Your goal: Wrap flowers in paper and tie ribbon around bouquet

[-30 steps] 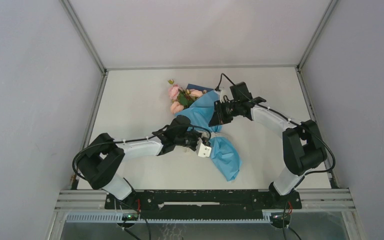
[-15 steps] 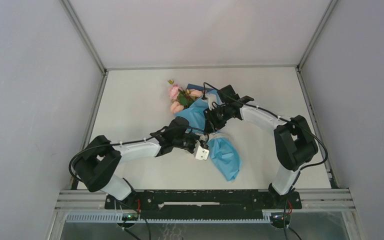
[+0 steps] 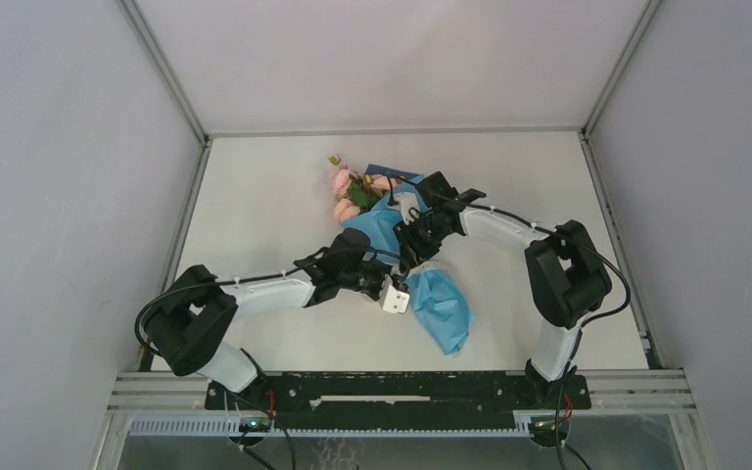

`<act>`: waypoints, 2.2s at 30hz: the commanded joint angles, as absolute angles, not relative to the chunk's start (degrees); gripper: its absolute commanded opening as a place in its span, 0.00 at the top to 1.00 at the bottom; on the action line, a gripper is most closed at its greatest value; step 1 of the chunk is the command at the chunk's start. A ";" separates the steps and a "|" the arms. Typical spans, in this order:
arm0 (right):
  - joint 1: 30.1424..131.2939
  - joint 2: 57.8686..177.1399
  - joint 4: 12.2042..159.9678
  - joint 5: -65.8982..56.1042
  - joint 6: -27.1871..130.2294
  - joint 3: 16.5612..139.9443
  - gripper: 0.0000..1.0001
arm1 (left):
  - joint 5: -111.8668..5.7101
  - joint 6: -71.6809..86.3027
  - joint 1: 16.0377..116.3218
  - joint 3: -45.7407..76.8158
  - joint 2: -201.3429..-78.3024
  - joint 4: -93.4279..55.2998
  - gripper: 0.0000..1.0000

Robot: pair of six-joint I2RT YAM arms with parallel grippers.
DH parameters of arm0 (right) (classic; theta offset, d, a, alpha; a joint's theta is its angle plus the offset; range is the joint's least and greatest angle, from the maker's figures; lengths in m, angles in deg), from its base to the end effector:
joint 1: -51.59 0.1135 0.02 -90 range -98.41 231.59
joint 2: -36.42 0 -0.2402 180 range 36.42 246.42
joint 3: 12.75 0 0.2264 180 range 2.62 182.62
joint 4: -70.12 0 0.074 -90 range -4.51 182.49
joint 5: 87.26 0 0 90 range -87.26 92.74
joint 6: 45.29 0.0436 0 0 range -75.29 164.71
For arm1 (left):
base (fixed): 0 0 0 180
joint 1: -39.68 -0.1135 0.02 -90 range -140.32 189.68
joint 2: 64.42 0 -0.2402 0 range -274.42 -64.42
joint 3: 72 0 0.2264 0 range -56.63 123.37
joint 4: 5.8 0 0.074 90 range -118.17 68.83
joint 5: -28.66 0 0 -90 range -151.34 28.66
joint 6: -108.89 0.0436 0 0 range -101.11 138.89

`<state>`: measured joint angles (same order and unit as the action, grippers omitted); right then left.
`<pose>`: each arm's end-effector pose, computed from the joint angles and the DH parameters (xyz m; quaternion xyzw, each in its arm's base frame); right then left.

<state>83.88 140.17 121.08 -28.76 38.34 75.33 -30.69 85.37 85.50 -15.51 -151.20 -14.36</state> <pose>0.2746 0.2004 0.1836 -0.3639 0.8712 0.3028 0.1303 0.1854 -0.2226 0.1692 0.7860 0.3898 -0.1599 0.4523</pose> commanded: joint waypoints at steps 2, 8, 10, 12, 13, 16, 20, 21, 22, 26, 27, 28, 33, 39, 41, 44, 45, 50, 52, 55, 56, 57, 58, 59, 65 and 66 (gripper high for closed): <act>84.35 140.15 121.64 -27.09 36.09 77.86 0.55 | -29.47 86.21 85.29 -16.16 -150.86 -12.68 1.00; 84.62 140.30 123.16 -25.76 34.41 78.42 0.55 | -29.32 86.49 85.12 -16.08 -151.10 -12.62 1.00; 84.79 140.65 123.27 -25.34 34.11 78.74 0.57 | -29.21 86.48 85.10 -15.96 -151.35 -12.36 1.00; 85.14 141.34 123.64 -24.96 33.75 79.03 0.57 | -29.24 86.48 85.05 -15.81 -151.64 -12.29 1.00; 85.36 141.65 123.71 -24.42 33.68 79.14 0.57 | -29.27 86.40 85.08 -15.77 -151.72 -12.29 1.00; 85.76 142.27 123.59 -23.60 33.46 79.16 0.57 | -29.39 86.39 84.98 -15.60 -151.77 -12.39 1.00; 86.19 142.42 123.30 -22.64 33.05 79.17 0.57 | -29.40 86.30 84.89 -15.59 -151.89 -12.38 1.00; 86.28 142.42 123.28 -22.07 33.02 79.11 0.57 | -29.43 86.30 84.92 -15.71 -151.89 -12.39 1.00; 86.43 142.42 123.24 -21.71 32.94 79.11 0.58 | -29.39 86.30 84.90 -15.68 -151.86 -12.37 1.00; 86.58 142.77 123.07 -21.01 33.01 79.14 0.73 | -29.48 86.48 84.76 -15.75 -152.04 -12.05 1.00; 86.57 142.77 122.98 -20.87 33.14 79.18 0.85 | -29.47 86.52 84.73 -15.76 -152.13 -11.95 1.00; 86.51 142.58 122.89 -20.74 33.38 79.13 0.90 | -29.50 86.48 84.74 -15.81 -152.14 -11.82 1.00; 85.62 140.12 122.12 -22.67 34.51 79.13 1.00 | -29.48 86.49 84.62 -16.09 -152.22 -11.48 1.00; 83.46 137.05 120.95 -27.36 36.91 78.98 1.00 | -29.31 86.69 84.63 -16.30 -152.72 -11.25 1.00; 82.70 136.07 120.21 -29.09 37.55 78.58 1.00 | -29.10 87.04 84.55 -16.30 -152.92 -11.28 1.00; 81.52 134.62 119.07 -31.70 38.39 78.00 1.00 | -29.18 87.31 84.51 -16.14 -153.19 -11.24 1.00; 81.12 134.41 118.80 -32.68 38.72 77.83 1.00 | -29.23 87.46 84.51 -16.12 -153.26 -11.16 1.00; 79.46 133.19 116.24 -35.41 40.87 76.57 1.00 | -29.16 87.71 84.36 -16.20 -153.68 -10.82 1.00; 77.93 132.34 113.80 -36.04 43.52 75.38 1.00 | -29.16 87.71 84.33 -16.30 -153.76 -10.74 1.00; 74.08 130.20 107.46 -38.59 49.89 71.88 1.00 | -29.03 87.71 84.28 -16.46 -153.76 -10.39 1.00; 72.68 129.30 104.86 -39.78 52.07 70.38 1.00 | -29.01 87.71 84.27 -16.46 -153.74 -10.22 1.00; 71.62 128.65 102.83 -40.85 53.68 68.58 1.00 | -28.96 87.59 84.24 -16.47 -153.60 -10.07 1.00; 70.89 128.22 101.70 -41.16 54.53 67.71 1.00 | -28.98 87.24 84.30 -16.40 -153.30 -9.95 0.98; 70.76 127.93 101.36 -40.87 54.78 67.10 1.00 | -28.94 86.65 84.25 -16.29 -152.57 -9.93 0.90; 69.82 127.87 101.21 -37.73 56.03 65.34 1.00 | -29.87 82.42 84.22 -12.87 -147.69 -23.96 0.42; 69.40 127.36 100.61 -37.29 56.70 64.76 1.00 | -30.16 82.19 84.08 -11.67 -146.86 -28.84 0.38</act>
